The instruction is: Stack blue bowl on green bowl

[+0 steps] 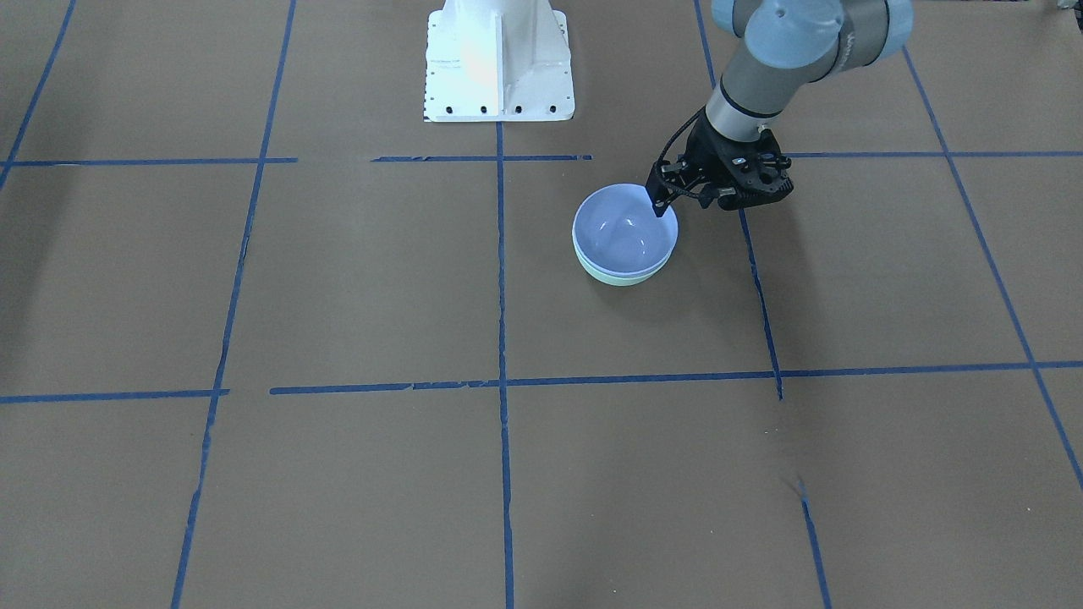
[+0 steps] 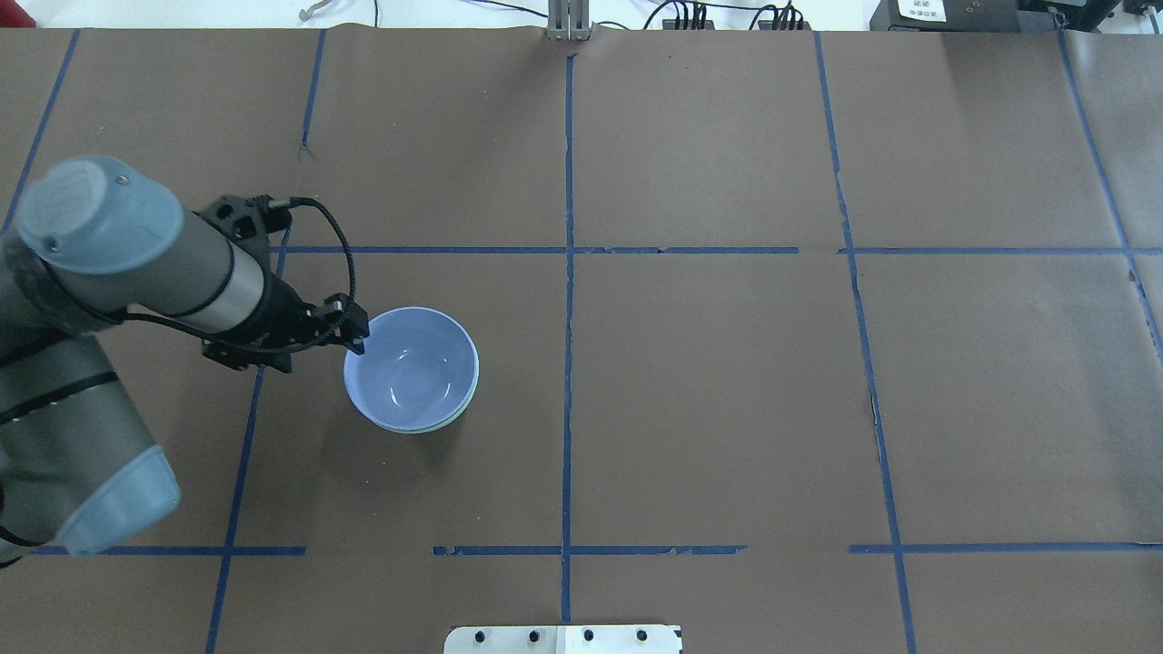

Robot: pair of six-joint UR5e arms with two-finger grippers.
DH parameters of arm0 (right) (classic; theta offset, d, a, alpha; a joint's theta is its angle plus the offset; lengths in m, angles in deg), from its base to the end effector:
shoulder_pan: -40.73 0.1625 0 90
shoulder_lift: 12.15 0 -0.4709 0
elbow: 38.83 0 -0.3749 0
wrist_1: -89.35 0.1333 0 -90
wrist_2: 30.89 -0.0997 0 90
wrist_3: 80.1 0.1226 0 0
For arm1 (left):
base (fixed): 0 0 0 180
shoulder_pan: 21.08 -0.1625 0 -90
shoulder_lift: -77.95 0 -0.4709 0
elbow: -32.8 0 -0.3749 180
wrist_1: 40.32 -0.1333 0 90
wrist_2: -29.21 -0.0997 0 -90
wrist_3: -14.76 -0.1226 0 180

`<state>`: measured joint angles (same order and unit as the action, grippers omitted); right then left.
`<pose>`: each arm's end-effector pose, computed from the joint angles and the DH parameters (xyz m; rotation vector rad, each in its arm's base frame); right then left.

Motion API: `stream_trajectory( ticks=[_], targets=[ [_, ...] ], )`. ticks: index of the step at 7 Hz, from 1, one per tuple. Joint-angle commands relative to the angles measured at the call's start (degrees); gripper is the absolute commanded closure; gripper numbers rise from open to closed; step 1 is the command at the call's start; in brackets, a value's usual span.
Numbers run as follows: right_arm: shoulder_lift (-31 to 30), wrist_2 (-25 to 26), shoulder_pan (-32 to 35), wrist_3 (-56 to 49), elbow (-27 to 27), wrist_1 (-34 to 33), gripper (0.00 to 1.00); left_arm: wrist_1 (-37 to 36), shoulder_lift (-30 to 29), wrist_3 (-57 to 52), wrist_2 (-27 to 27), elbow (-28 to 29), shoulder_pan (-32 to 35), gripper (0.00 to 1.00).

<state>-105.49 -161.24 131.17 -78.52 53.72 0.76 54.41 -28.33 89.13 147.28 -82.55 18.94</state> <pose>0.0574 -0.4477 0.7301 0.0034 -0.7043 0.0300 0.3797 -0.4176 0.3680 -0.0393 0.9168 -0.1973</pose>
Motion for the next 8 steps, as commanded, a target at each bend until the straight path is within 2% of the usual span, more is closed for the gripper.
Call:
stream_trajectory(
  ticks=[1, 3, 5, 7, 8],
  targets=[
    [0.0, -0.08, 0.0, 0.0, 0.0, 0.0, 0.0, -0.68, 6.74, -21.08, 0.66, -1.46, 10.65, 0.0],
    [0.0, 0.01, 0.0, 0.0, 0.0, 0.0, 0.0, -1.99, 16.05, -45.68, 7.93, -0.66, 23.72, 0.0],
    [0.0, 0.01, 0.0, 0.0, 0.0, -0.09, 0.0, -7.51, 19.08, -70.84, 8.14, 5.63, 37.61, 0.0],
    [0.0, 0.01, 0.0, 0.0, 0.0, 0.0, 0.0, -8.68, 20.58, -88.0, 8.31, 14.15, 48.45, 0.0],
    [0.0, 0.01, 0.0, 0.0, 0.0, 0.0, 0.0, -8.6, 22.67, -88.26, 10.23, 15.5, 51.8, 0.0]
  ],
)
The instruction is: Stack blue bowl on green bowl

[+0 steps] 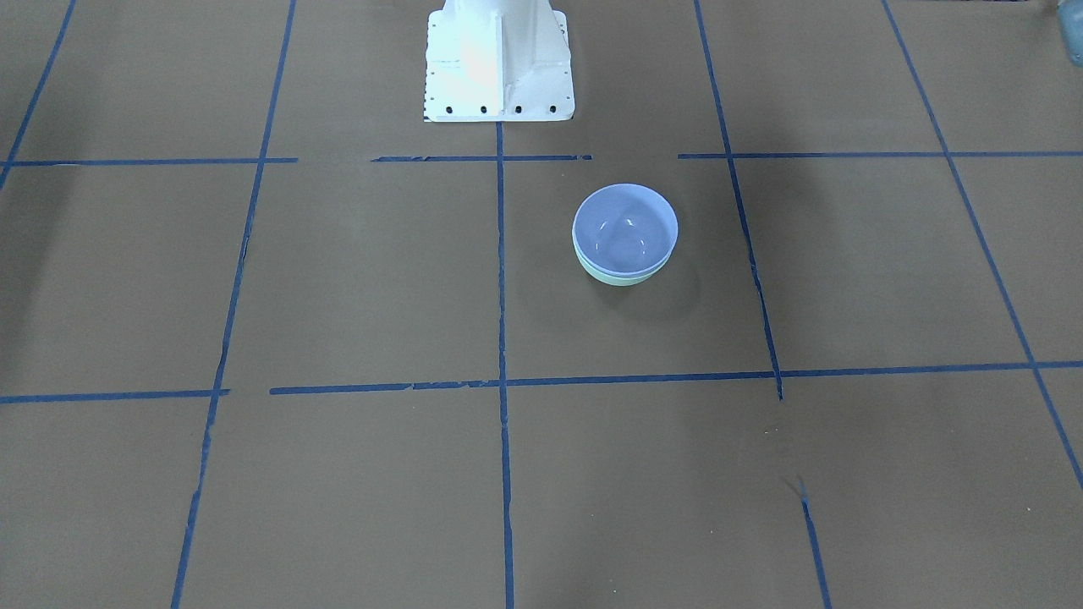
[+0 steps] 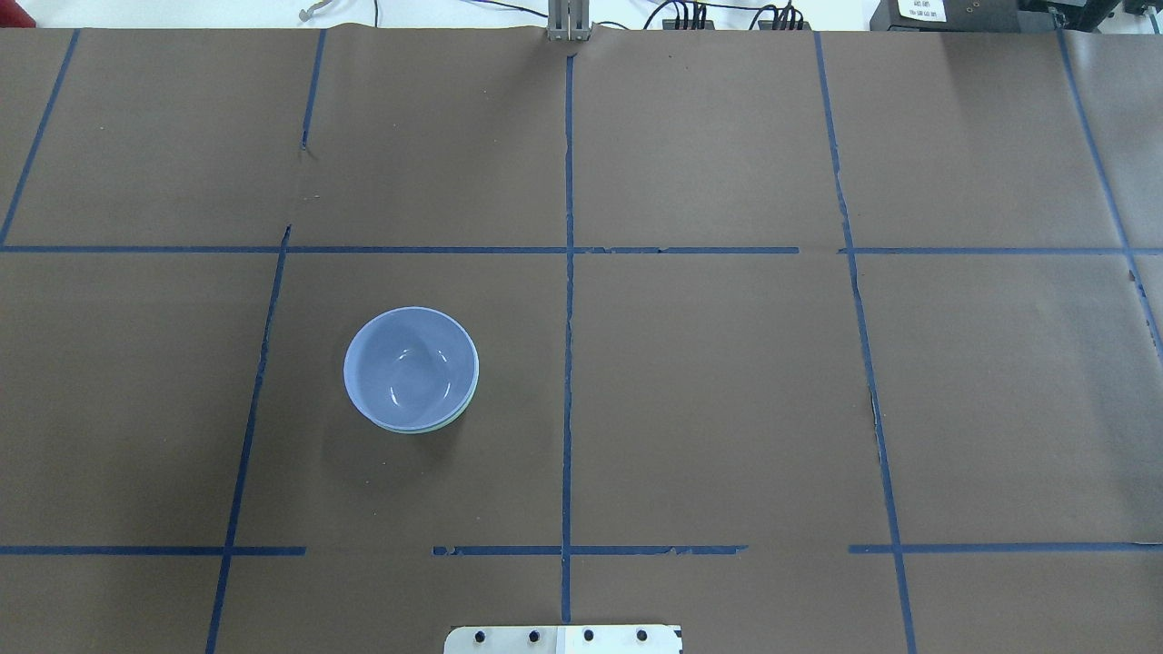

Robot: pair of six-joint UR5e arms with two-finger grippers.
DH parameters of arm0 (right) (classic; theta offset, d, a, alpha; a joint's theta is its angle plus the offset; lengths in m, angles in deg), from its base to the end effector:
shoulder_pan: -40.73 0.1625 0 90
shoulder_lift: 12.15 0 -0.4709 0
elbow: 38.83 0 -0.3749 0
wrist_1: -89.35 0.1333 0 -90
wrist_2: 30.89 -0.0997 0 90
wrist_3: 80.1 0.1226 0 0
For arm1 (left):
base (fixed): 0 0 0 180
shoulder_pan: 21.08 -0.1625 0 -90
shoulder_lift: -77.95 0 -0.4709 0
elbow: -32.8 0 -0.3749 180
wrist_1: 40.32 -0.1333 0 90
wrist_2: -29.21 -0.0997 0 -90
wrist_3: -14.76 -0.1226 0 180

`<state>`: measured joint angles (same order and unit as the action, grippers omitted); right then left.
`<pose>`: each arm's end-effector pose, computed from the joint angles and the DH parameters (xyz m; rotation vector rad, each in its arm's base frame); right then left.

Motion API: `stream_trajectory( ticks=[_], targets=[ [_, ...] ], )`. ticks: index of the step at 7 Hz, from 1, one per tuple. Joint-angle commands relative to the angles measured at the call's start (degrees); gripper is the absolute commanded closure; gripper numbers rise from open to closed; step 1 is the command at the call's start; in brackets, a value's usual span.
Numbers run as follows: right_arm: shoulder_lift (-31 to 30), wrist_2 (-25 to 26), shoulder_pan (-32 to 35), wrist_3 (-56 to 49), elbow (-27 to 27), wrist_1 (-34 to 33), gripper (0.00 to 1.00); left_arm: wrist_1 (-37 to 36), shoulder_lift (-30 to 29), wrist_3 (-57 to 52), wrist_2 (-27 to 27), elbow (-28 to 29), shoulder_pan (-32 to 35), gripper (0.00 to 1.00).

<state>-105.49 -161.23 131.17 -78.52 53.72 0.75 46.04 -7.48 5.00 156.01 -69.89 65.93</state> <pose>0.0574 -0.4477 0.7302 0.0032 -0.7042 0.0300 -0.0368 -0.4432 0.6690 0.1135 0.6379 0.2398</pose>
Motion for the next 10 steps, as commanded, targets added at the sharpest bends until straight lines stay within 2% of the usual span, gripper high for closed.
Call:
stream_trajectory(
  ticks=[1, 10],
  targets=[
    [0.0, 0.0, 0.0, 0.0, 0.0, -0.08, 0.0, -0.23, 2.28, -3.95, 5.26, 3.89, 6.23, 0.0],
    [0.0, 0.0, 0.0, 0.0, 0.0, 0.01, 0.0, 0.74, 2.55, -4.22, 5.82, 3.82, 6.24, 0.0]
  ],
)
